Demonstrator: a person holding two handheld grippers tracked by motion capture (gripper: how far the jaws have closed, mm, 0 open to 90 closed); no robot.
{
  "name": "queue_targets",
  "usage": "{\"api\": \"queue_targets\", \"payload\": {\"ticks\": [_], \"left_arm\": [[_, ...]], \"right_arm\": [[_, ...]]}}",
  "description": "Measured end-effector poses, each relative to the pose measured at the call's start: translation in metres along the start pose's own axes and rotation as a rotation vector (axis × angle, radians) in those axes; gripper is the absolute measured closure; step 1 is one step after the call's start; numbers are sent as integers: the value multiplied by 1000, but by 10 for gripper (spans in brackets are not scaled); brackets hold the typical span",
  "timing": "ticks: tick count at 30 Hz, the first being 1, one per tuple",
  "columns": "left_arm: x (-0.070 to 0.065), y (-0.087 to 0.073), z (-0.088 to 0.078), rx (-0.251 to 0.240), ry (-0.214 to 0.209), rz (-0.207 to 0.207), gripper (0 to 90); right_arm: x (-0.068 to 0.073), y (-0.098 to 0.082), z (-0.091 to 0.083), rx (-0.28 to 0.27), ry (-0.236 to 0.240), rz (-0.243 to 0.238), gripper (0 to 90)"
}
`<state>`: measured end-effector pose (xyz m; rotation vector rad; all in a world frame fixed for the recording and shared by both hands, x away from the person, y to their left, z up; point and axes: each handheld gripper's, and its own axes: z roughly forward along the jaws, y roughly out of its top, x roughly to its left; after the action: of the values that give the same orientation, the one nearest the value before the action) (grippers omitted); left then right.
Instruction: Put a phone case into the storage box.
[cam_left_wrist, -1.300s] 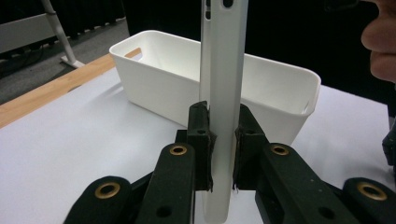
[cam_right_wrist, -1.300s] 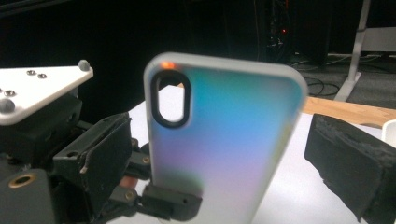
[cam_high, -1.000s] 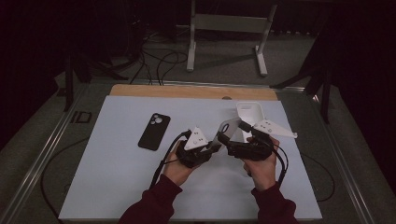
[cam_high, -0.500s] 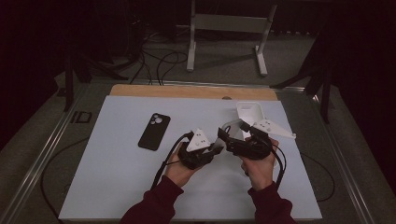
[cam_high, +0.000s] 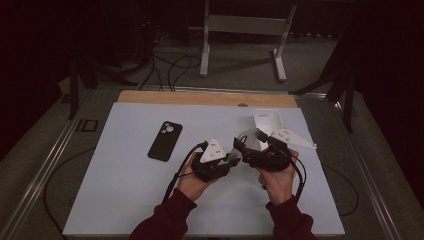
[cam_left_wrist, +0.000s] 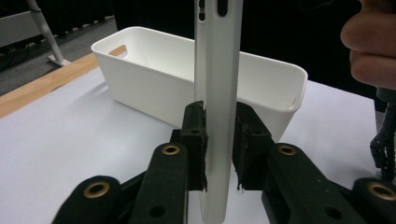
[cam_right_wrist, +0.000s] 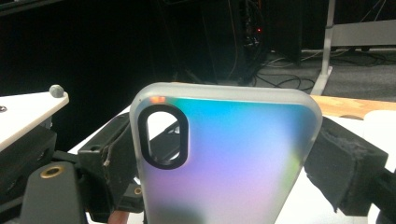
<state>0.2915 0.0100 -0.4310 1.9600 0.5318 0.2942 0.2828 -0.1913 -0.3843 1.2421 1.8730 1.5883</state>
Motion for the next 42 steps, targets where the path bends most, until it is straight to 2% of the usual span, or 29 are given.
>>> {"api": "queue_targets", "payload": {"ticks": [4, 5, 6, 7, 11, 16, 19, 23, 31, 42], "left_arm": [[1, 0, -1, 2, 2, -3, 653], [1, 0, -1, 2, 10, -3, 653], [2, 0, -2, 1, 9, -10, 577], [2, 1, -2, 4, 7, -8, 549], [2, 1, -4, -2, 33, -9, 459], [2, 3, -7, -12, 76, -15, 292], [5, 4, -9, -7, 97, -31, 169], [6, 5, -9, 5, 112, -28, 76], [6, 6, -12, 20, 131, -18, 15], [12, 4, -19, 26, 156, -14, 3]], "right_arm": [[0, 0, 0, -1, -2, -1, 166], [-1, 0, 0, -1, -3, -1, 166], [-1, 0, 0, -1, -3, -4, 165], [-1, 1, 0, 0, -4, -4, 165], [-1, 1, 0, -1, -9, -4, 165], [-2, 2, 0, -2, -10, -4, 165], [-2, 3, 0, -3, -13, -8, 165], [-2, 4, 1, -3, -13, -11, 166], [-2, 6, 1, -3, -19, -15, 166], [-8, 8, 1, -9, -38, -14, 165]]}}
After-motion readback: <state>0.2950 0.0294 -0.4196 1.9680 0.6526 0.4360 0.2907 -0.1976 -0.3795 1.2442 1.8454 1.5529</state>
